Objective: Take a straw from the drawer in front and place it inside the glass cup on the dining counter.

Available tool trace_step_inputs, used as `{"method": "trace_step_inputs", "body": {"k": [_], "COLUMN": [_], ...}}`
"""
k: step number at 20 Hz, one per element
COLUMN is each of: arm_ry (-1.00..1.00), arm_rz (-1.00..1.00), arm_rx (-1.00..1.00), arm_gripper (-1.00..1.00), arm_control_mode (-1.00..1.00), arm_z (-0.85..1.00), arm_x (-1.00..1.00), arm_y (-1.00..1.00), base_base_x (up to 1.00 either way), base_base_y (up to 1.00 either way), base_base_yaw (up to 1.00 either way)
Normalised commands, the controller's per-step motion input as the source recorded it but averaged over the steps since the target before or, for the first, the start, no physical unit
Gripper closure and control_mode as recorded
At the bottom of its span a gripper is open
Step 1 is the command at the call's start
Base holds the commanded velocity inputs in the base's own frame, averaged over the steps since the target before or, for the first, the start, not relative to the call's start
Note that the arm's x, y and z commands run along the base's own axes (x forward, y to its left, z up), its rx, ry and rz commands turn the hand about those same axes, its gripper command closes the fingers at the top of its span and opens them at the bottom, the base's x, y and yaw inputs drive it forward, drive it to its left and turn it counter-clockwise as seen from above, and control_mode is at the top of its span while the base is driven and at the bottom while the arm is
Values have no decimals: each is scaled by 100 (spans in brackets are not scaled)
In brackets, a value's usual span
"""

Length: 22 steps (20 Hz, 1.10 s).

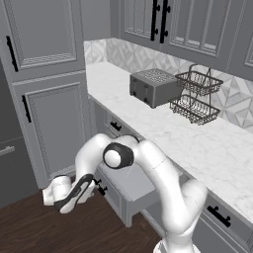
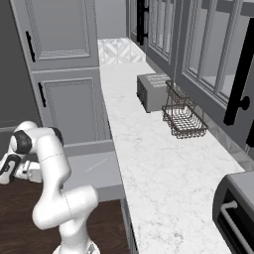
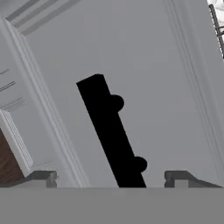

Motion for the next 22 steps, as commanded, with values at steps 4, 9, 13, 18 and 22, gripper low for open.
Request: {"method": "trace_step_inputs", "body": {"k": [4,9,13,18,22], "arm_ry": [-25,-23,-19,-20,-27], "arm_rz": [-1,-7,-16,-20,-18], "arm_rx": [0,0,0,2,5], "arm_gripper": [-100,-100,-100,-100,-100], "arm_control_mode": [-100,-100,-100,-100,-100], "arm_z": [49,99,100,88,83], "arm_x": [-20,-38,-25,-4,0], "arm_y": [19,0,-5,-25,-37], "base_base_x": [0,0,0,0,0], "base_base_y": [0,0,0,0,0], "base_base_yaw": [0,0,0,0,0]}}
